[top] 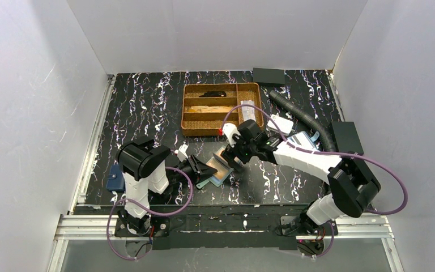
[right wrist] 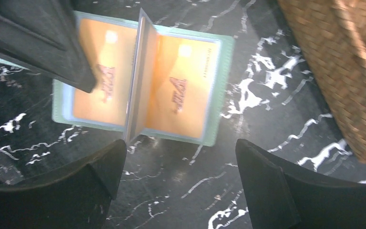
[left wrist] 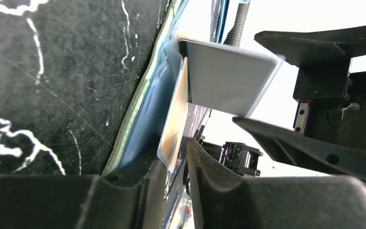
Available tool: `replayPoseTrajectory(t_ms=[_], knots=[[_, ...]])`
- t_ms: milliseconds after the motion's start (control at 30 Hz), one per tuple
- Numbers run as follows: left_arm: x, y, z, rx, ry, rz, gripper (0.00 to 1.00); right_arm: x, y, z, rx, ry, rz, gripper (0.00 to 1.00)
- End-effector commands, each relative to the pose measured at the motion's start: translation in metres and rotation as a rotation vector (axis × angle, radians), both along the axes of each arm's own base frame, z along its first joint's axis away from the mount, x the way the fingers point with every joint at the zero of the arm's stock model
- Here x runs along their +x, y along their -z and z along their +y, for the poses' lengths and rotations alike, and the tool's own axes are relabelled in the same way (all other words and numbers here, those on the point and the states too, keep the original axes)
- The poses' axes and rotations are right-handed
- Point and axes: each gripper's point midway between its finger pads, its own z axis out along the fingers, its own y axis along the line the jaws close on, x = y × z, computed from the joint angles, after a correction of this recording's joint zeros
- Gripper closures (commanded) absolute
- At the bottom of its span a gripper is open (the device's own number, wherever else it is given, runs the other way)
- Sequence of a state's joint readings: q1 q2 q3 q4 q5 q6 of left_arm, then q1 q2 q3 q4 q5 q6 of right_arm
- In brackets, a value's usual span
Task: Take the credit cards out of the card holder
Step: Remove the credit card from the card holder.
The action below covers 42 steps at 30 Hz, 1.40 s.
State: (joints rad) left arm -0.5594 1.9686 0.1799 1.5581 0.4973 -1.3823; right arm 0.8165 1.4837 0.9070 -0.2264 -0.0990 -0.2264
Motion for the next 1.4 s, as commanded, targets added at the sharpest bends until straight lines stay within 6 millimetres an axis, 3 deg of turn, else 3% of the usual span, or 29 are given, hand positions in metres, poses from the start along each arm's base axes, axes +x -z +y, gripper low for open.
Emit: replayPoseTrajectory(t_ms=[0, 267, 467, 567, 733, 900, 1000, 1367], knots=[[-0.014, 0.041, 0.013, 0.125, 0.002, 0.115, 0.82, 0.023, -0.017, -0.012, 0.050, 0.083, -0.060, 0.06], [-0.013, 0.043, 0.013, 0.132, 0.007, 0.102, 0.87, 0.035, -0.035, -0.025, 0.123, 0.122, -0.047, 0.05], [-0.008, 0.029, 0.008, 0.114, 0.027, 0.034, 0.87, -0.021, -0.053, 0.013, 0.340, -0.175, 0.170, 0.04], [-0.004, 0.023, 0.003, 0.098, 0.037, 0.012, 0.83, -0.028, -0.051, 0.024, 0.396, -0.186, 0.256, 0.06], [0.001, 0.025, 0.003, 0.095, 0.012, 0.035, 0.79, -0.023, -0.046, 0.030, 0.419, -0.147, 0.320, 0.07], [0.004, 0.026, 0.005, 0.094, -0.023, 0.057, 1.00, -0.015, -0.039, 0.023, 0.423, -0.092, 0.330, 0.07], [0.004, 0.025, 0.004, 0.090, -0.019, 0.054, 1.00, -0.012, -0.039, 0.018, 0.438, -0.079, 0.323, 0.03], [0.007, -0.023, -0.014, 0.063, 0.110, -0.239, 1.00, -0.015, -0.056, 0.002, 0.606, -0.064, 0.378, 0.02]])
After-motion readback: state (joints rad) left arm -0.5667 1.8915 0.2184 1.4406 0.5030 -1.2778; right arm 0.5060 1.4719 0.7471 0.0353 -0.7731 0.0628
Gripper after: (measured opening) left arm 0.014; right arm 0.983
